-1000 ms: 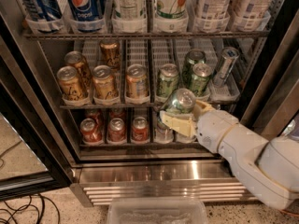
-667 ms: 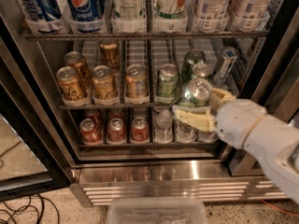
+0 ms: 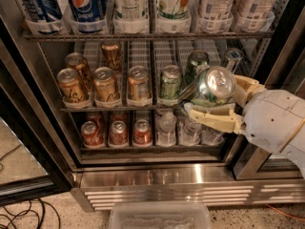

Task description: Pick green can from middle shelf of fridge

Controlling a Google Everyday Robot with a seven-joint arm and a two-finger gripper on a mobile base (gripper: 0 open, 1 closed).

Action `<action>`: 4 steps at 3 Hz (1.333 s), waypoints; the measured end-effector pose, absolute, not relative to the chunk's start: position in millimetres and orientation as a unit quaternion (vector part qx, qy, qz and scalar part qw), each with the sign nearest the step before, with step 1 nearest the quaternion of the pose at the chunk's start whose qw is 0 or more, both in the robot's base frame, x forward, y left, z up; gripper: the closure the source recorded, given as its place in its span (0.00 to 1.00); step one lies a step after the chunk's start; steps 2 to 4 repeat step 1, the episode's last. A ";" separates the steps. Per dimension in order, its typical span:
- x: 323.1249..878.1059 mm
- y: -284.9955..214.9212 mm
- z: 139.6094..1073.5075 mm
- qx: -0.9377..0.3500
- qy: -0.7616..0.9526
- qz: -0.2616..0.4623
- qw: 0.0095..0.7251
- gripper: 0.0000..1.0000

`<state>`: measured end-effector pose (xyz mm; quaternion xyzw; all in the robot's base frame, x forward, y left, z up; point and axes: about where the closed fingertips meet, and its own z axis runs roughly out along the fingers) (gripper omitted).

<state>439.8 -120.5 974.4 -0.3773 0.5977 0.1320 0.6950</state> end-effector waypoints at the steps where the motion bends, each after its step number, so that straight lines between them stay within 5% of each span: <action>1: 439.8 -120.5 974.4 -0.377 0.598 0.132 0.695 1.00; 4: 439.8 -120.5 974.4 -0.377 0.598 0.132 0.695 1.00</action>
Offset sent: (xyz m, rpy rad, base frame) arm 0.0000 0.0000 0.0000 0.0000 0.0000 0.0000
